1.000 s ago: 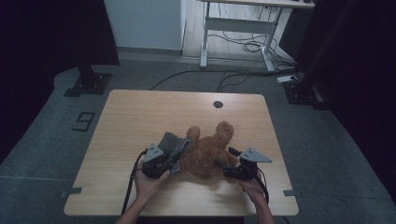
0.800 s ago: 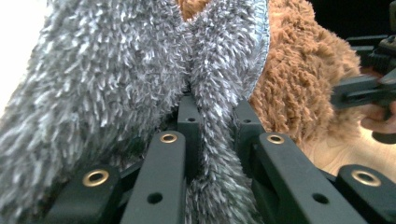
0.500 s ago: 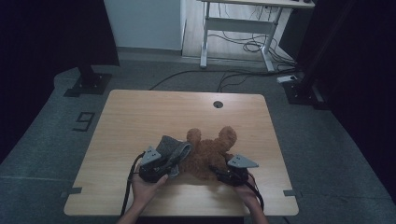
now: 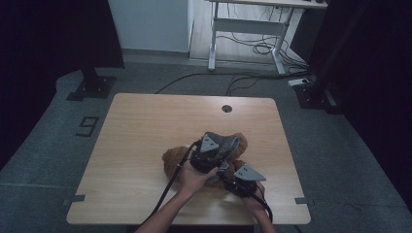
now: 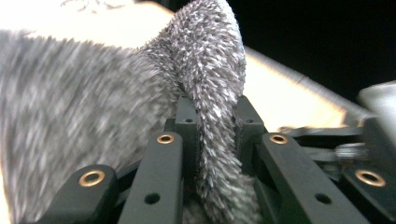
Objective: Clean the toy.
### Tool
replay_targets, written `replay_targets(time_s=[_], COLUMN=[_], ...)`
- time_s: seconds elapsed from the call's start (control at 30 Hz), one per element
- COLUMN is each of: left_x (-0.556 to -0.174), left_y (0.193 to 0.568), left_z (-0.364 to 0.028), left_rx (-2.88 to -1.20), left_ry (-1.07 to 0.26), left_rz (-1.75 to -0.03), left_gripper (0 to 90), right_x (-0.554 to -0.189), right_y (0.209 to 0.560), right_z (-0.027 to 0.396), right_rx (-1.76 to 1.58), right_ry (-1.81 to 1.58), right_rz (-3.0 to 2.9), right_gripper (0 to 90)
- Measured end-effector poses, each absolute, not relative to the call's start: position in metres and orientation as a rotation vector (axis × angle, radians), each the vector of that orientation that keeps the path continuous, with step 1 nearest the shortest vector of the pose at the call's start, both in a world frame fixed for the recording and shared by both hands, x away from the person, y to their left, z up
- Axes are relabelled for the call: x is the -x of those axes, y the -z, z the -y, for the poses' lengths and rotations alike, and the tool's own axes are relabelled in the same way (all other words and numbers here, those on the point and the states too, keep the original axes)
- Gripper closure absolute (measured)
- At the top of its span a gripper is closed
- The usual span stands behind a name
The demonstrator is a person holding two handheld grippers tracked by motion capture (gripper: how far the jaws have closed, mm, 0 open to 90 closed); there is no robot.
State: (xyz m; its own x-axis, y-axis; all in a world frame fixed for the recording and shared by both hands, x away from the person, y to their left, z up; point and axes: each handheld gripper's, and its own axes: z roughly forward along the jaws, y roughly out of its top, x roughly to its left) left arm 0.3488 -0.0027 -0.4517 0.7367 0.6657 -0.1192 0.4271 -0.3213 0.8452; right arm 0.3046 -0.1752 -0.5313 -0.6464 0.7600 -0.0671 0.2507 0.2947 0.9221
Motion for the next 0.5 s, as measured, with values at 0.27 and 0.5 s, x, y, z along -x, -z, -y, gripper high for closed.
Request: replay_targets(time_s=[0.27, 0.5], left_x=[-0.34, -0.333], left_y=[0.456, 0.459], left_z=[-0.03, -0.084], left_rx=[-1.97, -1.93], left_ry=[-0.388, -0.46], left_rz=[-0.855, -0.907], left_gripper=[77.0, 77.7], right_x=[-0.305, -0.307], right_y=[0.534, 0.535], right_z=[0.174, 0.175], right_rx=[-0.907, -0.933], right_ry=[-1.329, -1.359], right_rz=[-2.047, -2.031], right_gripper=[53.8, 54.4])
